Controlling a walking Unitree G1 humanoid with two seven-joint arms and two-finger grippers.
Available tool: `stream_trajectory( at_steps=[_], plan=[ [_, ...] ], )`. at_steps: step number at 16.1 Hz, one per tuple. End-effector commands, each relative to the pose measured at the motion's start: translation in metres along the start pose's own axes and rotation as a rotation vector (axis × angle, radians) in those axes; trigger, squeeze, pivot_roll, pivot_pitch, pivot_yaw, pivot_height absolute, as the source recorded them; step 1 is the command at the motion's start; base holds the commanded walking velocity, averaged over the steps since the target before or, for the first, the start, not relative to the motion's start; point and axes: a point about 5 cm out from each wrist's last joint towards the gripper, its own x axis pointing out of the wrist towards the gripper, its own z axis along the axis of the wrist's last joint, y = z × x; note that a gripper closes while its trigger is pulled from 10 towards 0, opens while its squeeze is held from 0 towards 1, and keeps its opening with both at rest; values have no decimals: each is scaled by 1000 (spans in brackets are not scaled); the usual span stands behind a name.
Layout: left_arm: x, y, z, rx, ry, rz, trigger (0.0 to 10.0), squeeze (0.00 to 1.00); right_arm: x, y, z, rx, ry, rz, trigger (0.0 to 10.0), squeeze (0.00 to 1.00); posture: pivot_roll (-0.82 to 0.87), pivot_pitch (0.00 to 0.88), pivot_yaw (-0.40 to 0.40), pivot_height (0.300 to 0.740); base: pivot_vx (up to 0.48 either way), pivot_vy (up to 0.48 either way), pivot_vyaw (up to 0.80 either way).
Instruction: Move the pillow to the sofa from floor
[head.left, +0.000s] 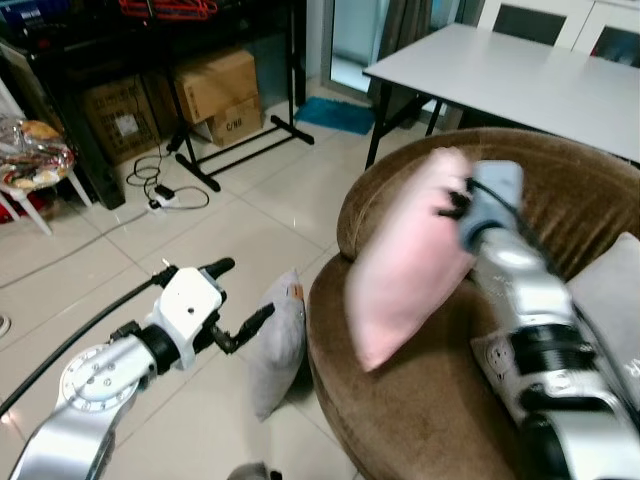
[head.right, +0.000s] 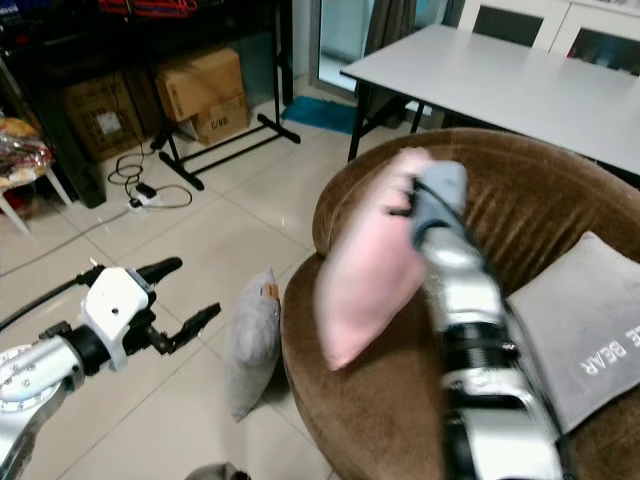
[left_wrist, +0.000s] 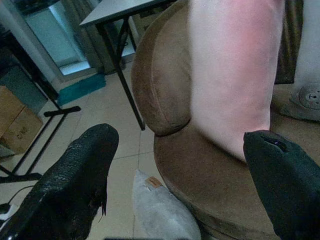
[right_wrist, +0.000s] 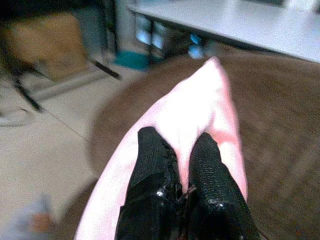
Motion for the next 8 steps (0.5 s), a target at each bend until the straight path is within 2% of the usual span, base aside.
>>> stream_trajectory(
  at_steps=[1, 3, 4, 6, 8],
  plan=[
    [-1, -1, 1, -6, 1, -14, 10000, 529, 2, -5, 13, -2, -53, -19, 10000, 0, 74, 0, 4, 740, 0, 0, 0],
    [-2, 0, 1, -4, 6, -22, 10000, 529, 5, -25, -8, -94, 33, -35, 10000, 0, 74, 0, 10, 740, 0, 0, 0],
    [-2, 0, 1, -3, 7, -23, 10000, 529, 6, -28, -12, -114, 51, -32, 10000, 0, 74, 0, 10, 740, 0, 0, 0],
    [-1, 1, 1, 1, 9, -27, 10000, 529, 5, -44, -36, -174, 150, -49, 10000, 0, 75, 0, 14, 740, 0, 0, 0],
    [0, 2, 3, 6, 7, -30, 10000, 529, 3, -54, -48, -179, 202, -81, 10000, 0, 79, 0, 20, 740, 0, 0, 0]
  ],
)
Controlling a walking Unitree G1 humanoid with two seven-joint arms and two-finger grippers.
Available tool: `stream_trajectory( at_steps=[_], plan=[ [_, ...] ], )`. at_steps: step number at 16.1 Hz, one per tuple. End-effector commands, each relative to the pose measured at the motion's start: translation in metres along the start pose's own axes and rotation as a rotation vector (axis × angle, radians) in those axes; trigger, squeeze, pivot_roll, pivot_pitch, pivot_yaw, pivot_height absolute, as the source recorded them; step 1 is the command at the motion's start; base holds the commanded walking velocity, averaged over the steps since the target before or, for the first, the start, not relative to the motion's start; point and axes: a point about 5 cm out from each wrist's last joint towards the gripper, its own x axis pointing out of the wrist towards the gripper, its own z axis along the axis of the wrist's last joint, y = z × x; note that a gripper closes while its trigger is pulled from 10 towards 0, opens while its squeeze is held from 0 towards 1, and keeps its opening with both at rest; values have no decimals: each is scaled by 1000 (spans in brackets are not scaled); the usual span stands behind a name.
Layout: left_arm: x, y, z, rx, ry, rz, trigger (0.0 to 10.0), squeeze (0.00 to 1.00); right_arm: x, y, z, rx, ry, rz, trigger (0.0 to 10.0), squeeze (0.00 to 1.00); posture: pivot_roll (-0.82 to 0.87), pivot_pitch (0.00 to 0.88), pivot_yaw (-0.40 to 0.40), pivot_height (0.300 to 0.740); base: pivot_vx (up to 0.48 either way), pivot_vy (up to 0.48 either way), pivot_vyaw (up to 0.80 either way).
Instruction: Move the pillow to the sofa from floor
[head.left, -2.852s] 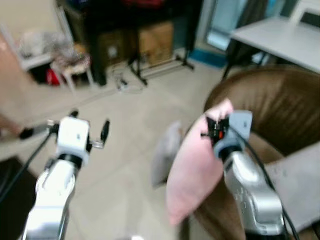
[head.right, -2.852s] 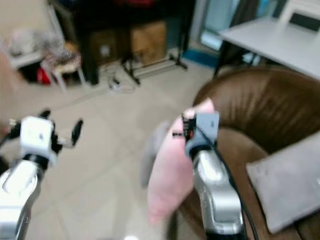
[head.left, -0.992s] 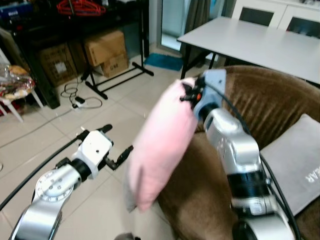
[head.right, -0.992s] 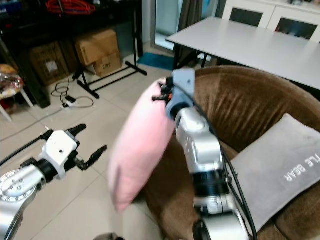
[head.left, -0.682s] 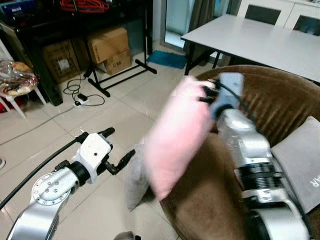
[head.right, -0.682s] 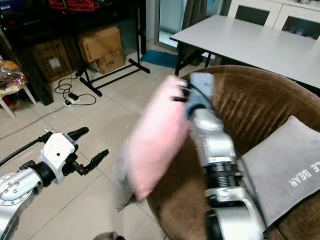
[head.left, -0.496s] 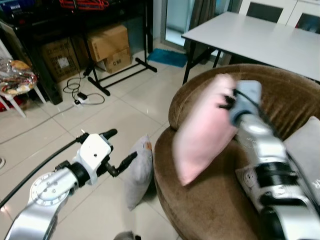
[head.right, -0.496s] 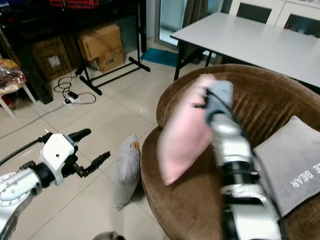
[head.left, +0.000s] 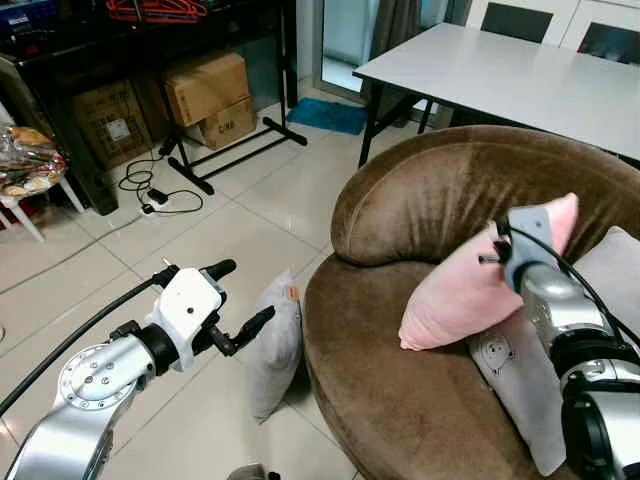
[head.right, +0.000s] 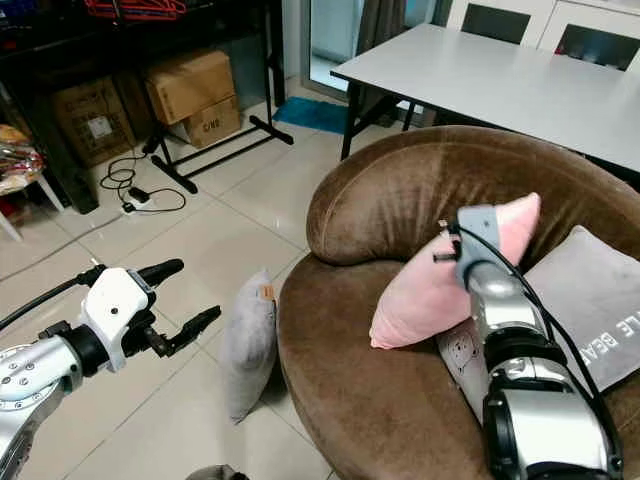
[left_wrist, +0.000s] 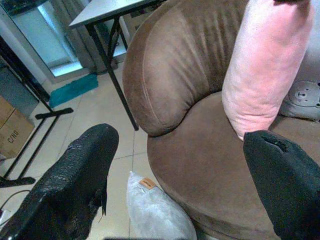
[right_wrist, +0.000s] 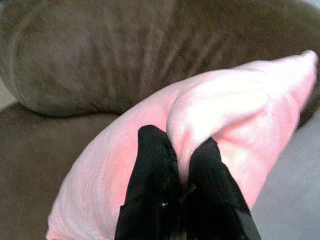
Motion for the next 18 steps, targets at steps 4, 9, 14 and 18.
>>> stream_trajectory(
  at_steps=[4, 9, 14, 18],
  plan=[
    [3, 7, 7, 32, -12, 6, 10000, 529, 0, -36, 9, 118, -10, -181, 10000, 1000, 91, 0, 25, 740, 0, 0, 0],
    [6, 10, 6, 3, -35, 75, 10000, 529, -7, -68, 8, 160, -5, -305, 10000, 1000, 77, 0, 21, 740, 0, 0, 0],
    [6, 13, -4, -86, -42, 340, 10000, 494, -20, -82, 30, 177, -246, -321, 10000, 0, 15, 0, 9, 740, 0, 0, 0],
    [1, -2, -13, -106, 1, 425, 10000, 110, -74, -6, 27, 198, -380, -45, 10000, 0, -4, 0, -4, 740, 0, 97, 0]
  ],
)
